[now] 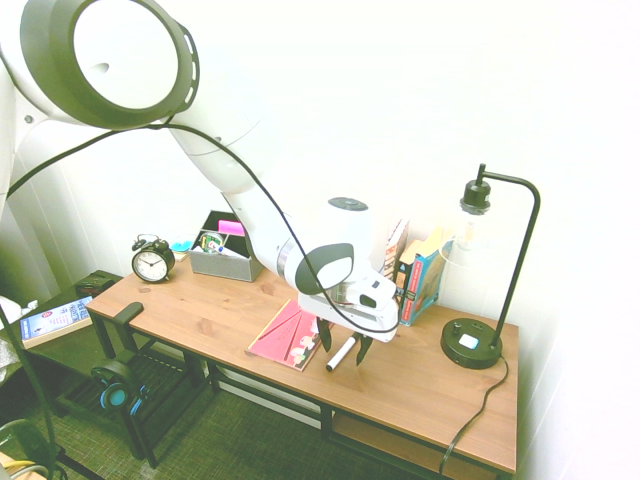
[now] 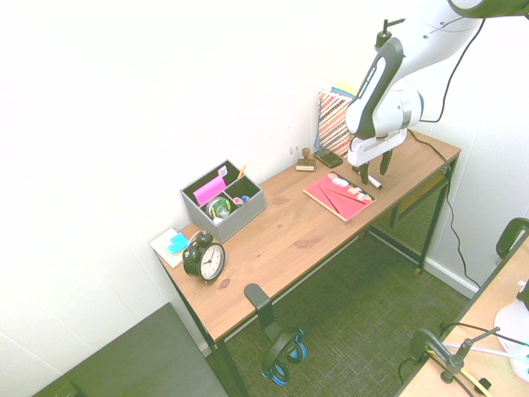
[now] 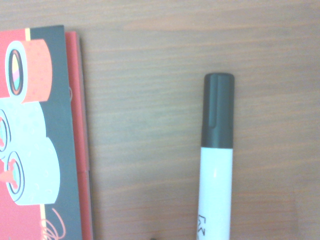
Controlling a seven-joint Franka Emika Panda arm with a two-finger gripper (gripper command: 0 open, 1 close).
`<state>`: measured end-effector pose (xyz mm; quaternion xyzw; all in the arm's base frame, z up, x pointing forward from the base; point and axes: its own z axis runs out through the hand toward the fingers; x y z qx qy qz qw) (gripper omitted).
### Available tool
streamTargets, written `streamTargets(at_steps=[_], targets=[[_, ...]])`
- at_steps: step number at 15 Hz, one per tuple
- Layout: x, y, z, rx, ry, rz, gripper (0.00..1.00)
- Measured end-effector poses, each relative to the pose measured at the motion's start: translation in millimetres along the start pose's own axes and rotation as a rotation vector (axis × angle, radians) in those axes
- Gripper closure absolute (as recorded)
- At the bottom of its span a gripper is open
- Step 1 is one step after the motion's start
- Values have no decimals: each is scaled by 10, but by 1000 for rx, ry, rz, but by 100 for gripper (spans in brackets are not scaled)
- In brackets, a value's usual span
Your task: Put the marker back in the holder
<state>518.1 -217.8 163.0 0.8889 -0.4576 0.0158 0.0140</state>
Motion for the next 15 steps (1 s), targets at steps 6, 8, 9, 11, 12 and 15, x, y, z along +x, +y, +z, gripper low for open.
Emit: streamTargets(at_steps=[6, 8, 9, 11, 12, 15], targets=[[19, -10, 35, -2, -6, 8, 100], [2, -32, 36, -4, -10, 6, 100], [-1, -35, 37, -4, -12, 8, 100], [1, -23, 38, -7, -16, 13, 100], [2, -20, 36, -7, -16, 17, 100], [8, -9, -38, 4, -37, 68, 100]])
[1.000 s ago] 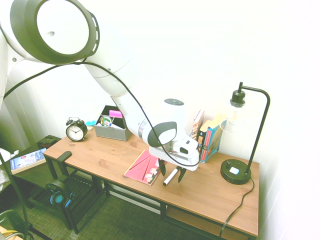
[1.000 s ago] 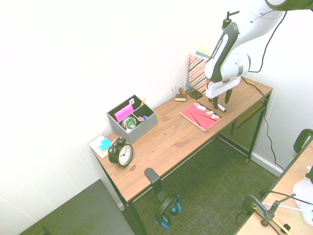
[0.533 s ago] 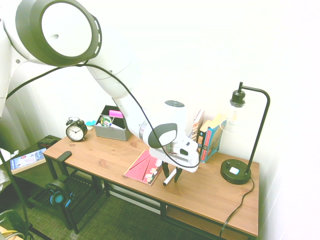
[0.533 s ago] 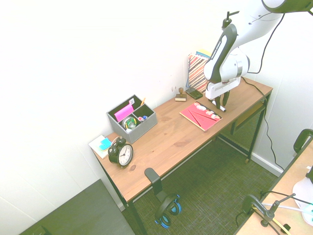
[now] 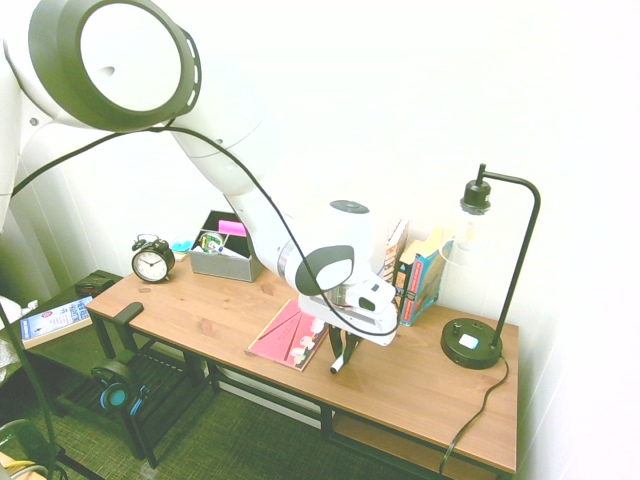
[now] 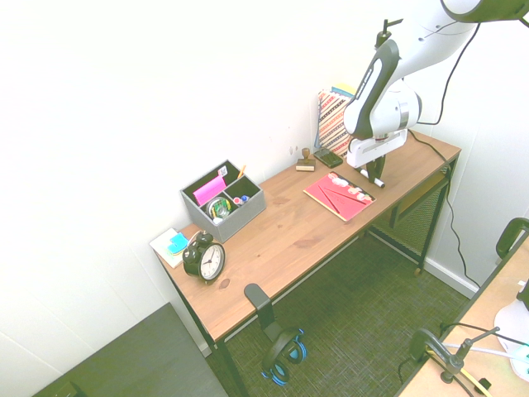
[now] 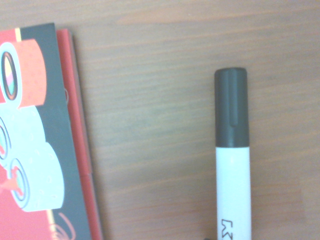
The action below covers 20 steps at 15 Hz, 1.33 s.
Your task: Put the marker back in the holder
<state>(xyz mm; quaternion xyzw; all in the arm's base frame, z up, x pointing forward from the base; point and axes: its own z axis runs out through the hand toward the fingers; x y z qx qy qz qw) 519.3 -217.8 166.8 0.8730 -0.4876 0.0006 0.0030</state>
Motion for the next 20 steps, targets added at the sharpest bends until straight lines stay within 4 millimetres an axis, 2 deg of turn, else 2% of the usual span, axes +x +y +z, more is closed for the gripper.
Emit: streamTargets(at_steps=[2, 3, 5, 8, 9, 10, 12, 15, 17, 20], targets=[[-44, -4, -333, -13, -67, 84, 100], [-120, -30, -587, -23, -116, 130, 100], [-395, -227, -1178, 10, -237, 173, 100], [-882, -800, -1928, 33, -440, 217, 100], [-1012, -1020, -2132, 41, -507, 237, 100], [-1134, -1212, -2252, 35, -564, 267, 100], [-1365, -1589, -2292, 23, -663, 350, 100], [-1640, -2137, -2137, 13, -745, 433, 100], [-1730, -2342, -1919, -5, -770, 473, 100], [-1680, -2464, -1472, -10, -840, 543, 100]])
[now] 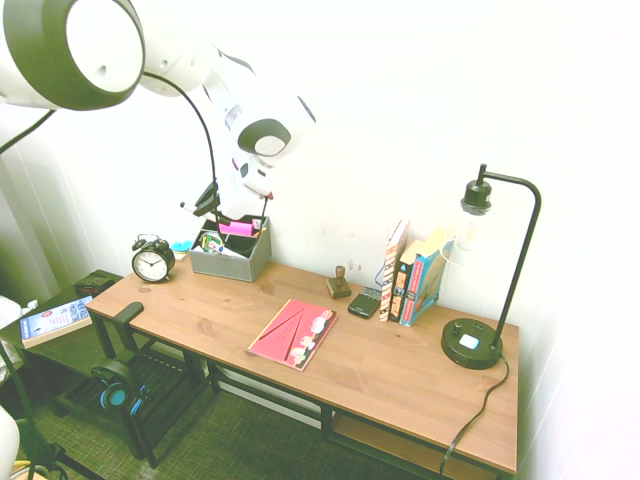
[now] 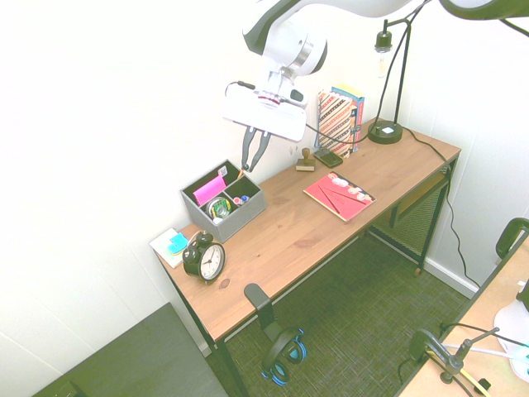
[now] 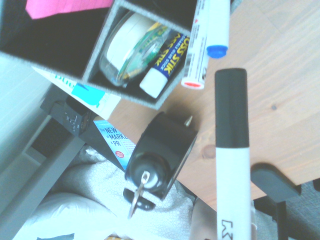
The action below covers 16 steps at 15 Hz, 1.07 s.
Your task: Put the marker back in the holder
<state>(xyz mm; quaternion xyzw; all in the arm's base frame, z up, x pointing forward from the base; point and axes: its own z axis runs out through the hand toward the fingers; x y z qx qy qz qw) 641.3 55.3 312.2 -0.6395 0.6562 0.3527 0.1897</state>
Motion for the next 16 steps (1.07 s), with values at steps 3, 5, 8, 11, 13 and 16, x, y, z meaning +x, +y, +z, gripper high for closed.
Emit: streamTargets(at_steps=[3, 5, 8, 11, 13, 16], targets=[[290, -195, 233, -23, -5, 35, 100], [408, -333, 317, -14, -3, 37, 100], [501, -509, 320, 2, -6, 31, 100], [602, -680, 326, 6, -15, 22, 0], [682, -764, 360, 4, -20, 21, 0], [778, -814, 410, -4, -24, 17, 0]])
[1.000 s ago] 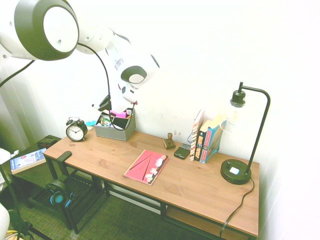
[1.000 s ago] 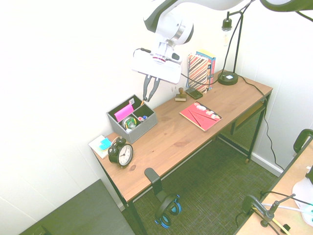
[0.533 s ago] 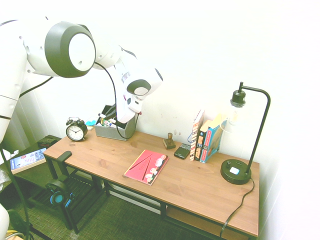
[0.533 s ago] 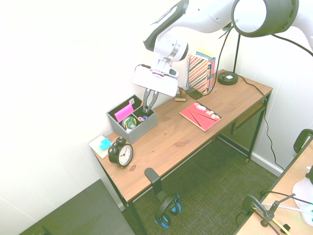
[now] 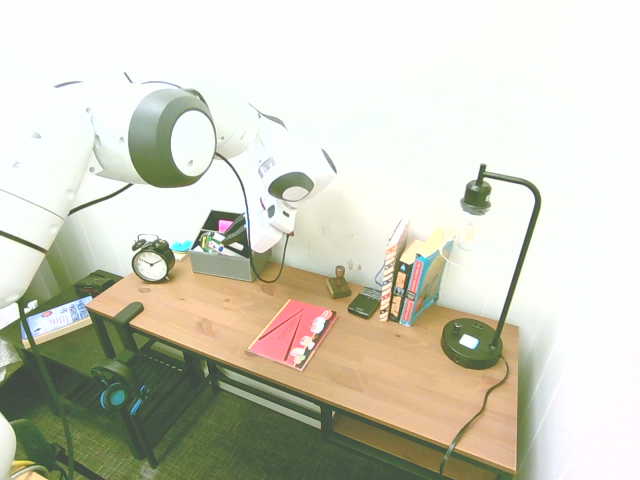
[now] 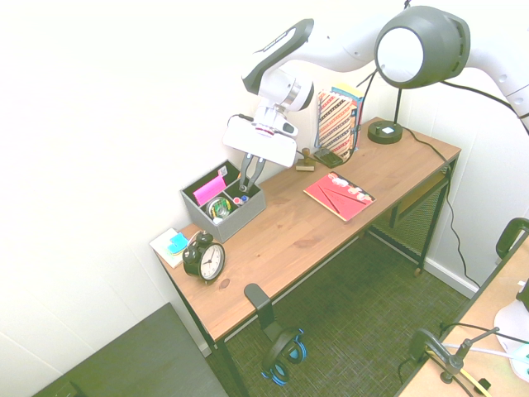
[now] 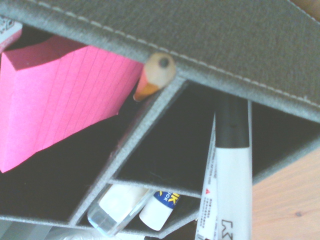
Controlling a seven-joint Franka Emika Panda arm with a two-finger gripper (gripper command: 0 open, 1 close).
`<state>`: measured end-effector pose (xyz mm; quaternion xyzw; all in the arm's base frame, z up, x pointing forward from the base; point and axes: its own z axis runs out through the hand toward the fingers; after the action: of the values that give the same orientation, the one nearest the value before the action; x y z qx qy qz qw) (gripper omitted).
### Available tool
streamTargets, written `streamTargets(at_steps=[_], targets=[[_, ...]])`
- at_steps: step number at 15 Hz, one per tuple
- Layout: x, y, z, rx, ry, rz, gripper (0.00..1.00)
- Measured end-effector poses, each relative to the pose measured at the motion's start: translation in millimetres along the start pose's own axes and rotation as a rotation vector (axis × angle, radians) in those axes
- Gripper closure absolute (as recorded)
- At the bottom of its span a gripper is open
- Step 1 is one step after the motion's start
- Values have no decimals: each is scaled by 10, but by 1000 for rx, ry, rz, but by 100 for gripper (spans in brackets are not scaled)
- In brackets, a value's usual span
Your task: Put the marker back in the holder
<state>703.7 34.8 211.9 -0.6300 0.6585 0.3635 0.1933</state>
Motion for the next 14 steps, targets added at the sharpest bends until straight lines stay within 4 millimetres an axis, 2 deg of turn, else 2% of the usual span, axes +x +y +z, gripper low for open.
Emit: streamTargets(at_steps=[14], targets=[[127, 8, -203, -6, -22, -34, 0]])
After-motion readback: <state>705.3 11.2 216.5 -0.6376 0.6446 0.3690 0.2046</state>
